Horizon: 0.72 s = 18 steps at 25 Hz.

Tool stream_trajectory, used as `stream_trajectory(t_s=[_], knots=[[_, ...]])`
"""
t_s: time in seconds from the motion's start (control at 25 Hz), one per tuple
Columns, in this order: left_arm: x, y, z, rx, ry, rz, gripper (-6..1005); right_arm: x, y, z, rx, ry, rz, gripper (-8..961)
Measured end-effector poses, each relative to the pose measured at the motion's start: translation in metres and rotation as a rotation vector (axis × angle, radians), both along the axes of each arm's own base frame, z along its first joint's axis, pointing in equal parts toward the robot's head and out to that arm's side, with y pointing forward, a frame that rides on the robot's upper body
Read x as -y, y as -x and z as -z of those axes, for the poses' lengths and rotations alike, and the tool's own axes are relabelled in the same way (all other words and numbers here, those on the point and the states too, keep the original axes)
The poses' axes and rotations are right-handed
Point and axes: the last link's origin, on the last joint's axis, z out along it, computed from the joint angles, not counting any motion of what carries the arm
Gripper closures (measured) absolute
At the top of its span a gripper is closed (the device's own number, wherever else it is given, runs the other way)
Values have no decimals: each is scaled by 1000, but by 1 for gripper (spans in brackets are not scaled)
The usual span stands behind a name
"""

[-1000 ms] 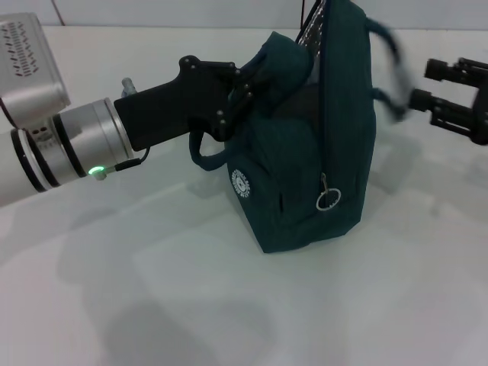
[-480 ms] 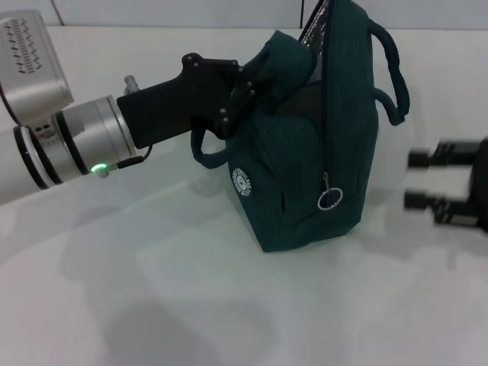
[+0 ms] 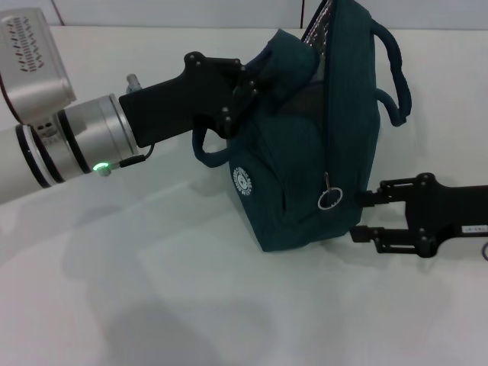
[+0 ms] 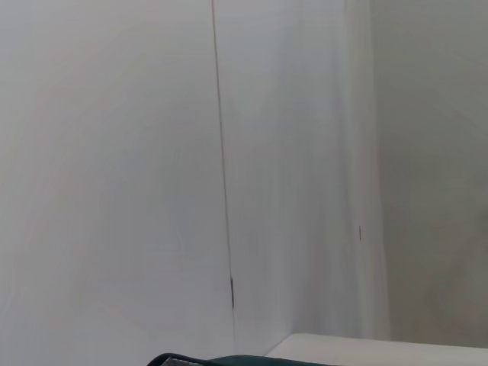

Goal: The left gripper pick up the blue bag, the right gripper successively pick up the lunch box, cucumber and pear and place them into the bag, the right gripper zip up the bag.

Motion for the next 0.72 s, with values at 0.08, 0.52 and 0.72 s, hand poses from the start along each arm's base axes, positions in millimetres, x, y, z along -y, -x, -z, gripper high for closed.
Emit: stream_trajectory(t_s=[0.08, 0.52, 0.72], knots=[[2, -2, 3, -9, 16, 11, 940, -4, 3, 3, -7, -9, 3, 410], [3, -5, 7, -16, 31, 32, 916, -13, 18, 14, -50, -8, -32, 409], [5, -3, 7, -15, 31, 30, 913, -11, 23, 23, -51, 31, -44, 409]])
